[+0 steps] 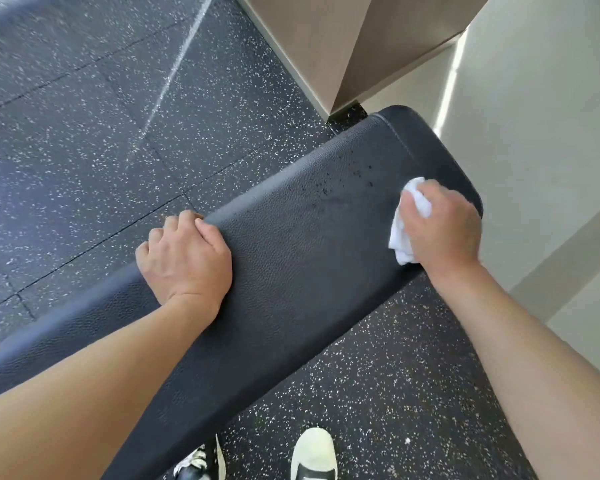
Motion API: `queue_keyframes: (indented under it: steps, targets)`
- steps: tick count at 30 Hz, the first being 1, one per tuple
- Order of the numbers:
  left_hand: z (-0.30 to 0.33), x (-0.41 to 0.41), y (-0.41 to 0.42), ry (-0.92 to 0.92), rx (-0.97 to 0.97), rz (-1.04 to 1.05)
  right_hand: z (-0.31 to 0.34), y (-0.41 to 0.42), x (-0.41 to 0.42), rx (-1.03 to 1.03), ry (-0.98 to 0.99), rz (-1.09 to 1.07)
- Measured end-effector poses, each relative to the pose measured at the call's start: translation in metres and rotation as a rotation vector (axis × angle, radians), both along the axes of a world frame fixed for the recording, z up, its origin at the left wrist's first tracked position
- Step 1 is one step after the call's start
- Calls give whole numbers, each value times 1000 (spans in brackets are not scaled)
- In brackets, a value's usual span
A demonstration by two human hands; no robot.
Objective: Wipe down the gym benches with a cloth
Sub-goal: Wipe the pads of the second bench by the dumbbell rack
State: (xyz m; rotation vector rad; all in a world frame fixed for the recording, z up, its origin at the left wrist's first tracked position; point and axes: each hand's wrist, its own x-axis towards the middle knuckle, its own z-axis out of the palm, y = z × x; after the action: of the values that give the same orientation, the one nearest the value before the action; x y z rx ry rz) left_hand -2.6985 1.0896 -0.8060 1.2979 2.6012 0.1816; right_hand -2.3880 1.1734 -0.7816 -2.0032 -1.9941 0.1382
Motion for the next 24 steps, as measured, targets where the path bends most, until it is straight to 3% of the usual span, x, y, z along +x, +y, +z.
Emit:
queue_keyframes:
  steps: [2, 4, 10, 15, 18, 21, 24]
  targets:
    - [0, 0, 0, -3, -1, 0, 0, -3, -10, -24, 36, -131]
    - [1, 0, -1, -5, 6, -2, 1, -11, -45, -35, 20, -122]
    - [1, -1, 0, -14, -4, 1, 5, -53, -180, 1, 53, 285]
    - [2, 0, 0, -11, -1, 3, -2, -47, -161, 29, 68, 466]
    - [2, 1, 0, -7, -7, -4, -7, -21, -84, 13, -104, 285]
    - [2, 0, 0, -16, -17, 4, -4, 3, 1, -8, 4, -78]
    - [2, 0, -1, -20, -26, 2, -3, 4, 0, -31, 46, -215]
